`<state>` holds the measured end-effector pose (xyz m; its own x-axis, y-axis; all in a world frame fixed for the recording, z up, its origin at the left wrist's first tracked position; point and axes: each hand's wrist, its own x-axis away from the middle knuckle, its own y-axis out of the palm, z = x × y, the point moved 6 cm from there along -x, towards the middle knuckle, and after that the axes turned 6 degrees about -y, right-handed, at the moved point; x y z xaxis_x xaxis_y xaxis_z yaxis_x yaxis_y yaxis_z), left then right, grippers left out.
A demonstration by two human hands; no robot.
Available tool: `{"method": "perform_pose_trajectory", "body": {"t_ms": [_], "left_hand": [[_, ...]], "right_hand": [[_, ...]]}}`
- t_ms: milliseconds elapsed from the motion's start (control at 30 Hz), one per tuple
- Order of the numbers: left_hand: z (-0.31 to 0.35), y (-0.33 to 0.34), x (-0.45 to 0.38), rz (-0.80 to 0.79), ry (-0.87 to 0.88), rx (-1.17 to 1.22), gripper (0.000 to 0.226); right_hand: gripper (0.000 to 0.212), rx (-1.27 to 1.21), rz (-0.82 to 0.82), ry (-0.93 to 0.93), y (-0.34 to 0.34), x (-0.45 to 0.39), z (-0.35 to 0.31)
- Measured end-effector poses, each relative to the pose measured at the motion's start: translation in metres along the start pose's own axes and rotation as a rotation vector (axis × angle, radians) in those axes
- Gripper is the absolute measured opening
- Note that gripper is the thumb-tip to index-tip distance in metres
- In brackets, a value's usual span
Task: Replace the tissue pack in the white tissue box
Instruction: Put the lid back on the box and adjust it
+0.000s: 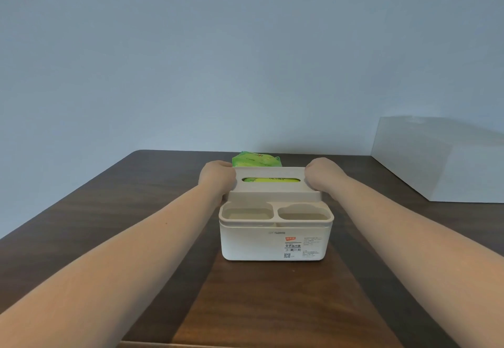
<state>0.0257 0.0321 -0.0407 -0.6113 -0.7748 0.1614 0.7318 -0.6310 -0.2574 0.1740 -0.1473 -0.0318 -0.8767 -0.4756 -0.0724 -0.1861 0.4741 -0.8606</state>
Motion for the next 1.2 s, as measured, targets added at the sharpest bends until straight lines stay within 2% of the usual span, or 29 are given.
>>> {"method": "perform_pose_trajectory", "body": {"t_ms": [167,233,267,367,433,700,1200], "left_hand": [[-0.014,0.000,0.025,-0.210,0.024,0.006,0.021],[-0.030,-0.004,0.037,-0.299,0.032,0.040,0.027],[-0.038,-0.006,0.045,-0.352,0.016,0.074,0.028],[-0.055,-0.010,0.055,-0.464,0.023,0.070,0.029],[-0.058,-0.016,0.060,-0.452,0.029,0.068,0.027],[-0.055,-0.020,0.069,-0.334,0.019,0.075,0.019],[-0.058,-0.020,0.063,-0.253,0.021,-0.060,0.027]], "right_hand": [[0.048,-0.219,-0.076,0.030,-0.007,0.035,0.004],[0.049,-0.359,-0.152,0.014,-0.006,0.054,0.010],[0.048,-0.429,-0.204,0.006,-0.006,0.063,0.014],[0.025,-0.552,-0.335,-0.022,-0.004,0.080,0.027],[0.025,-0.562,-0.363,-0.026,-0.001,0.084,0.037],[0.024,-0.611,-0.276,0.035,0.004,0.092,0.036],[0.023,-0.550,-0.289,0.056,0.003,0.098,0.033]]}}
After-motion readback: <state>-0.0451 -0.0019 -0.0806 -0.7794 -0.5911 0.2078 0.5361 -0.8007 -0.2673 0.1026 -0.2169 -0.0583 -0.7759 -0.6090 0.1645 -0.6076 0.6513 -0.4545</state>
